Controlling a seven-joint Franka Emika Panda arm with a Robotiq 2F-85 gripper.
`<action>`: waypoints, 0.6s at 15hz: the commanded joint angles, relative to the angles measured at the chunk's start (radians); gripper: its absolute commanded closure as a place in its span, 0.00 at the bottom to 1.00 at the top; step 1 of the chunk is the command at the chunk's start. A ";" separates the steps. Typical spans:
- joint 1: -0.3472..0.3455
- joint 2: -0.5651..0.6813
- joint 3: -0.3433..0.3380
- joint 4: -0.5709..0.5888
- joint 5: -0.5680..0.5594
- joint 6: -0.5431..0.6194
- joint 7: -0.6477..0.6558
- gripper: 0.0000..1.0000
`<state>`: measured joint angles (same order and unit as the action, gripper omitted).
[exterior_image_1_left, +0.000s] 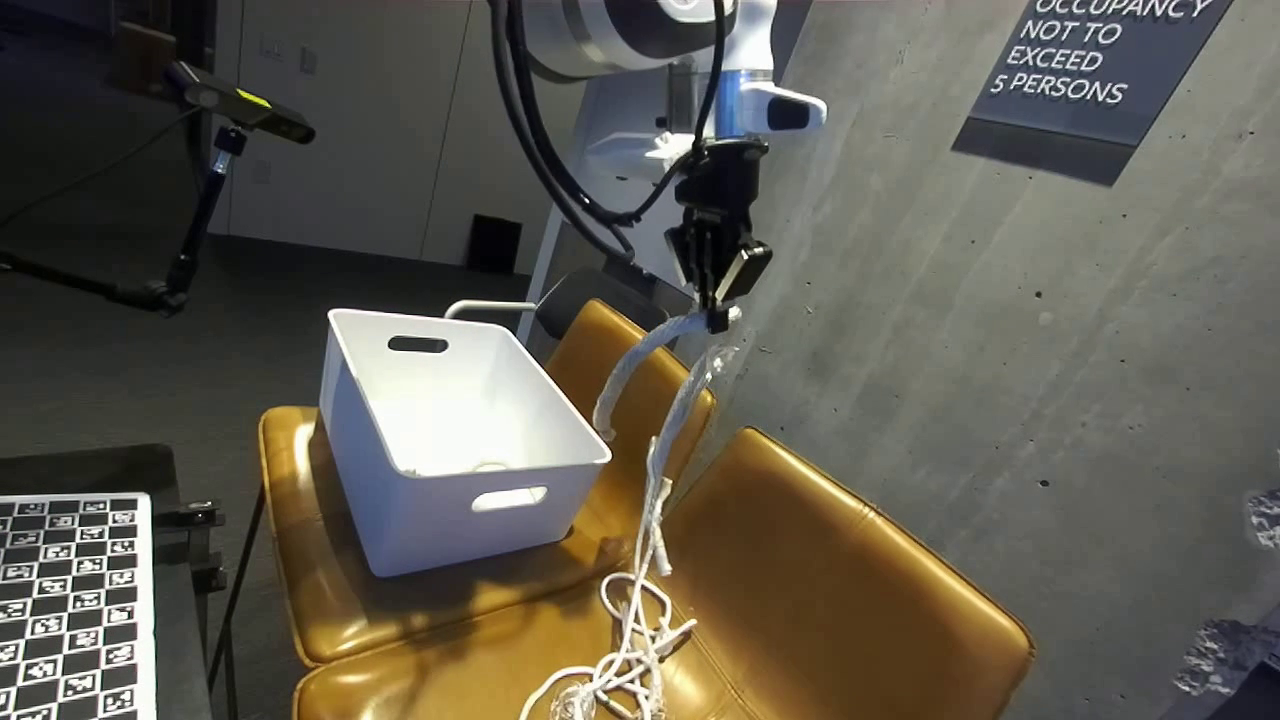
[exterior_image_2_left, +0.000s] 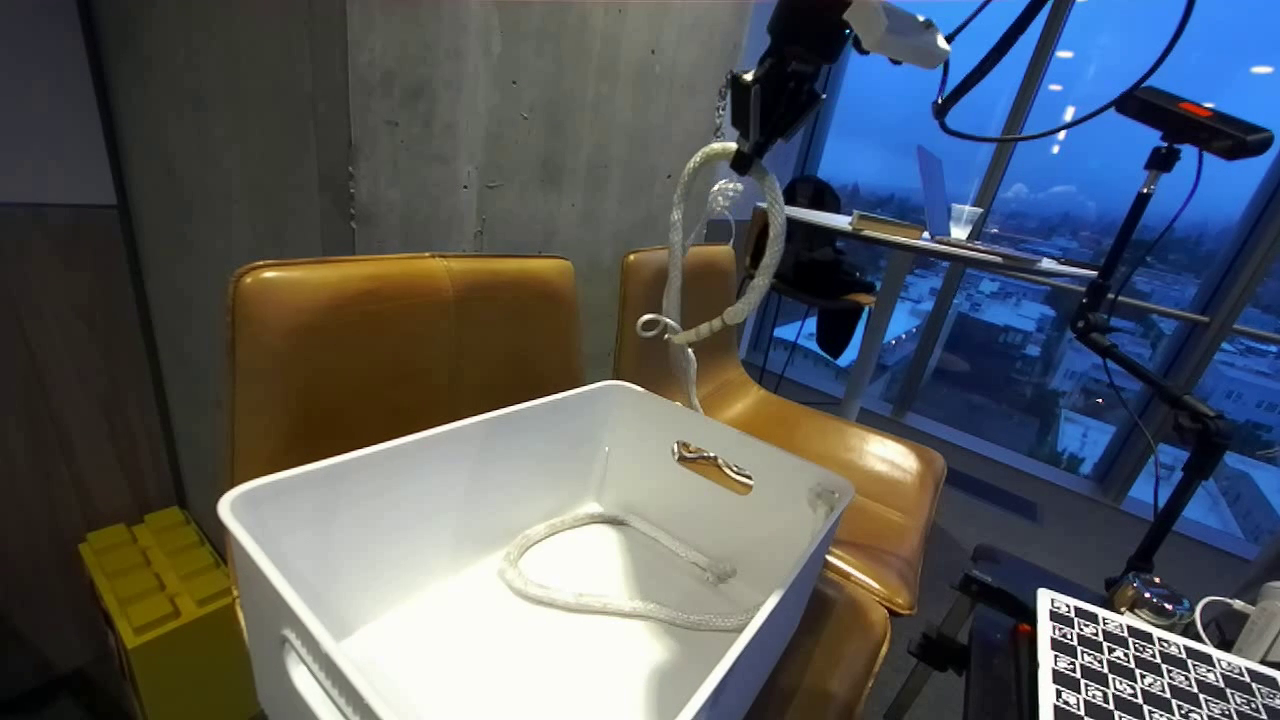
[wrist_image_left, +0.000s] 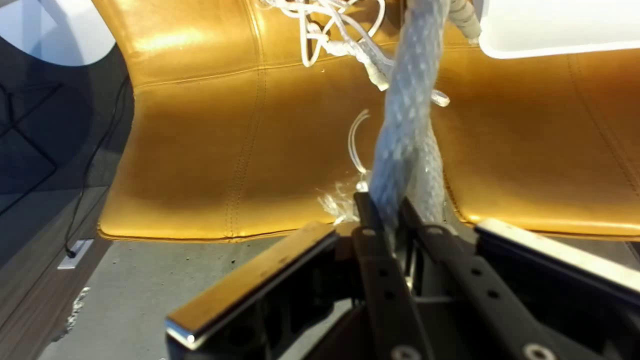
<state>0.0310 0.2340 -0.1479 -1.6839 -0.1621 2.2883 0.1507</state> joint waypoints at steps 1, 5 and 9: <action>-0.068 -0.084 0.010 -0.042 0.050 -0.057 -0.036 0.97; -0.124 -0.150 0.004 -0.159 0.073 0.002 -0.095 0.97; -0.169 -0.127 0.000 -0.086 0.189 -0.133 -0.116 0.97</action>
<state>-0.1115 0.1252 -0.1510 -1.7913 -0.0443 2.2230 0.0614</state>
